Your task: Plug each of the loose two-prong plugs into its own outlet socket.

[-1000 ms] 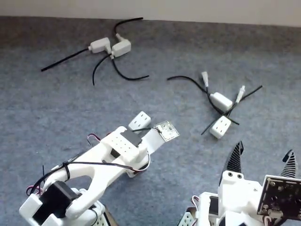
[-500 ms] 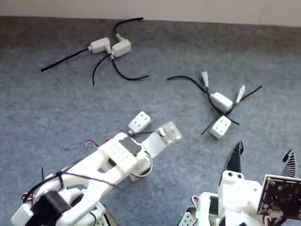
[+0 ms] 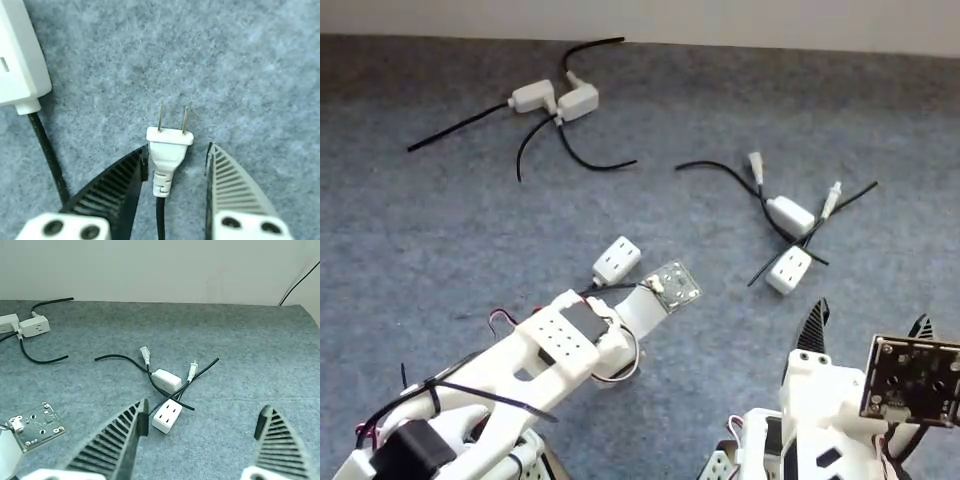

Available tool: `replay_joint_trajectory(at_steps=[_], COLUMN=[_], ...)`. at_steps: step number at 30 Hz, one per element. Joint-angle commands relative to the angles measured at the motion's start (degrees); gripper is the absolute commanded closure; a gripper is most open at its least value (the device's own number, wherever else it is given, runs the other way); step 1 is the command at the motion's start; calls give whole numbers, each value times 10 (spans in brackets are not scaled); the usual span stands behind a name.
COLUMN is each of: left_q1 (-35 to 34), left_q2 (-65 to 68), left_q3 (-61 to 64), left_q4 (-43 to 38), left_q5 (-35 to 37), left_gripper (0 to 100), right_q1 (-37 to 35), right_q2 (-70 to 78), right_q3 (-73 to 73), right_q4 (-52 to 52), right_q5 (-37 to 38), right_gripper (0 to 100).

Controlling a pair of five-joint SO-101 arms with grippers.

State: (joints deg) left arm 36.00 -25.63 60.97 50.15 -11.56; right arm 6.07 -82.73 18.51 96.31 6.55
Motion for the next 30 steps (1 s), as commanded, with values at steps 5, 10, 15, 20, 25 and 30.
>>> replay_joint_trajectory(at_steps=[5, 10, 15, 20, 25, 30], left_q1=[-5, -5, -5, -7, -9, -9], left_q2=[106, 177, 160, 90, 25, 34], left_q3=[-107, -162, -147, -93, -45, -45], left_q4=[10, 55, 62, 59, 58, 57], left_q5=[40, 41, 41, 41, 38, 38], left_gripper=[800, 803, 867, 828, 800, 791], right_q1=[4, 4, 4, 4, 4, 4], right_q2=[4, 2, 1, 1, 1, 1], right_q3=[-3, -4, -4, -4, 0, 0], right_q4=[-13, -13, -12, -12, -12, -12], right_q5=[-5, -5, -5, -5, -5, -5], right_gripper=[663, 663, 663, 663, 663, 663])
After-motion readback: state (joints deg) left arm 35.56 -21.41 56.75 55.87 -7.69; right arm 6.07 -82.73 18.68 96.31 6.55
